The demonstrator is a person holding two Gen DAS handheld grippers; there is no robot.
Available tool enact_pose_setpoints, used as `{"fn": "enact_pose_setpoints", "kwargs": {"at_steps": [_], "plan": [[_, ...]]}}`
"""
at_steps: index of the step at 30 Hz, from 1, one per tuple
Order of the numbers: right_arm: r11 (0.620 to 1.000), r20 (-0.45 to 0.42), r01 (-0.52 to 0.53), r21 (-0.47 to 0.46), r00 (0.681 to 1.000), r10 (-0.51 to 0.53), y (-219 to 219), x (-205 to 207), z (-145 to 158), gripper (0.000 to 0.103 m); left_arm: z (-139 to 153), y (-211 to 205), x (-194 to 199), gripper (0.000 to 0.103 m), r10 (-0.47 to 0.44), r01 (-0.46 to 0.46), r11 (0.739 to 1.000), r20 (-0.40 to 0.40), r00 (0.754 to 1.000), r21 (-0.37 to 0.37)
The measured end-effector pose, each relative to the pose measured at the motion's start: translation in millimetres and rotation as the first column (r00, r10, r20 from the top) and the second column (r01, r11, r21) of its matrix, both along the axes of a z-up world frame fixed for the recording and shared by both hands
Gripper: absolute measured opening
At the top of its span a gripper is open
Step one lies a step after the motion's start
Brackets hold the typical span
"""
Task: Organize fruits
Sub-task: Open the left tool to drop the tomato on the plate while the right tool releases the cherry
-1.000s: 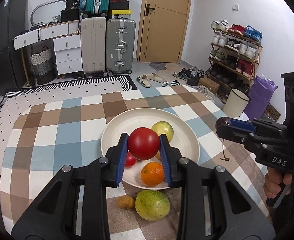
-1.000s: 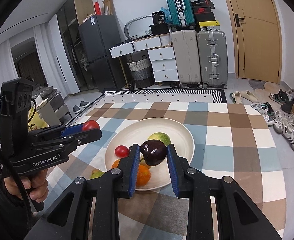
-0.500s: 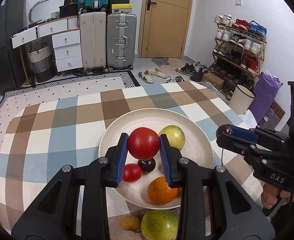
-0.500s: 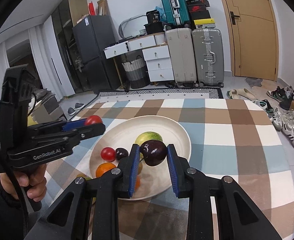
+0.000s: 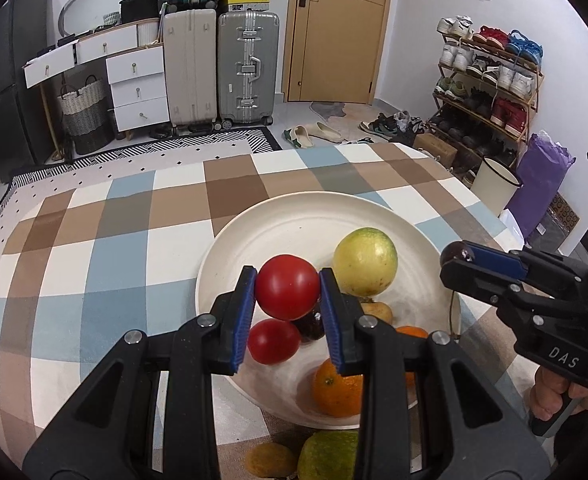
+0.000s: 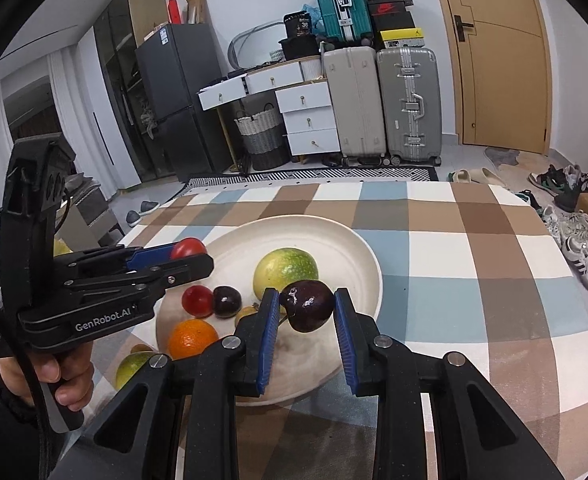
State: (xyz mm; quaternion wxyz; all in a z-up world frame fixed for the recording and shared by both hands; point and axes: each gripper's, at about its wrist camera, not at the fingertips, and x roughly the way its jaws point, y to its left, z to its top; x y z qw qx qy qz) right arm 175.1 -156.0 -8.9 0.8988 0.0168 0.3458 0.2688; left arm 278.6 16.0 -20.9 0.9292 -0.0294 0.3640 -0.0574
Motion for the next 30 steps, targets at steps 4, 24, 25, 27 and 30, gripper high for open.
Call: {"fn": "enact_pose_setpoints", "kwargs": {"at_steps": [4,24,25,27,30], "plan": [[1.000,-0.017,0.001,-0.011,1.000,-0.002,0,2,-5,0.028,-2,-1,-1,0.028,-0.001,0.001,1.000,0.007,1.000,0.011],[0.995,0.050,0.097,0.013,0.994,-0.098,-24,-12,9,0.094,15,-3,-17,0.083,0.006,-0.004,0.999,0.042,0.999,-0.039],[0.995,0.054,0.099,0.020,0.994,-0.100,-26,-14,11,0.098,18,-1,-21,0.084,0.006,-0.004,0.999,0.049,0.999,-0.046],[0.995,0.060,0.093,0.032,0.994,-0.095,-30,-18,15,0.102,26,1,-28,0.096,0.008,-0.005,0.999,0.053,0.999,-0.050],[0.996,0.057,0.091,0.023,0.994,-0.092,-31,-24,18,0.103,35,3,-43,0.102,0.021,-0.018,0.999,0.069,0.997,-0.042]]}}
